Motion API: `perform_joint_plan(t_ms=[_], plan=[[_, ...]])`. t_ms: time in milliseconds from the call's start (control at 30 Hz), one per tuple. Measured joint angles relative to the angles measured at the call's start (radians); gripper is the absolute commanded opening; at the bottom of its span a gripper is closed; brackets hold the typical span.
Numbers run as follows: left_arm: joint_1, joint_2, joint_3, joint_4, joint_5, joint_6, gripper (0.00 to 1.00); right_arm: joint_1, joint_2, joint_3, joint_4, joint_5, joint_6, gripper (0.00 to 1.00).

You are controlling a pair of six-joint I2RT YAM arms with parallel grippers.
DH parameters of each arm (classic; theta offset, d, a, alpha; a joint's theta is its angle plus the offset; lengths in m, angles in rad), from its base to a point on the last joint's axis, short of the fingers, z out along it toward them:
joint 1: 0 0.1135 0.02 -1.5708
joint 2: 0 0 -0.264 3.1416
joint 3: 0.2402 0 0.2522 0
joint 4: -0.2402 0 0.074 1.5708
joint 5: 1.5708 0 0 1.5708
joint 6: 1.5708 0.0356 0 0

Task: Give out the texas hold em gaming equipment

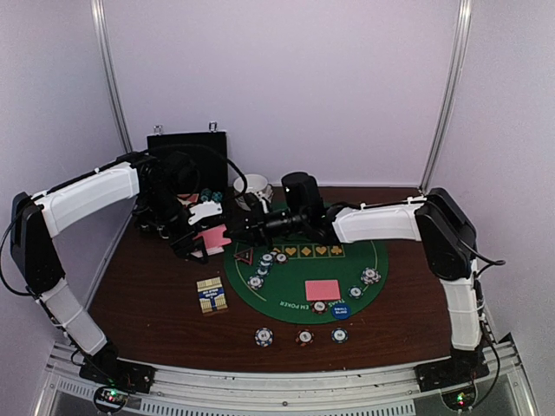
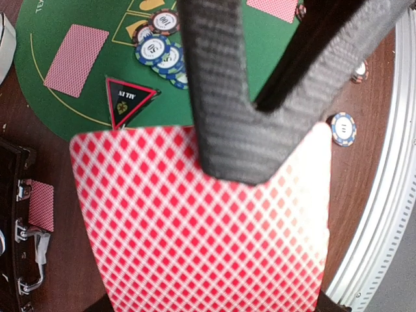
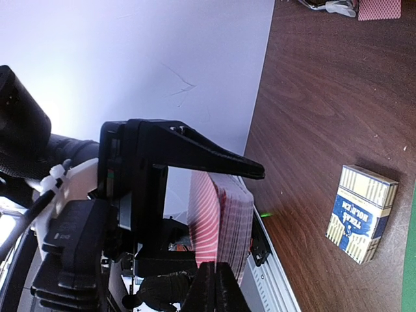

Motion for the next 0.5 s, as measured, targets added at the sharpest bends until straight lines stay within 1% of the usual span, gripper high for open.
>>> perform_joint_plan(t_ms=[300, 500], plan=[[0.0, 0.0, 0.0, 0.004, -0.012, 0.0, 0.0, -0.053, -0.037, -0.053, 0.019, -0.026, 0.019, 0.0], [0.0, 0.0, -0.009, 0.0, -0.024, 0.0, 0.0, -0.132, -0.052, -0.078, 0.038, -0.028, 0.024, 0.0]])
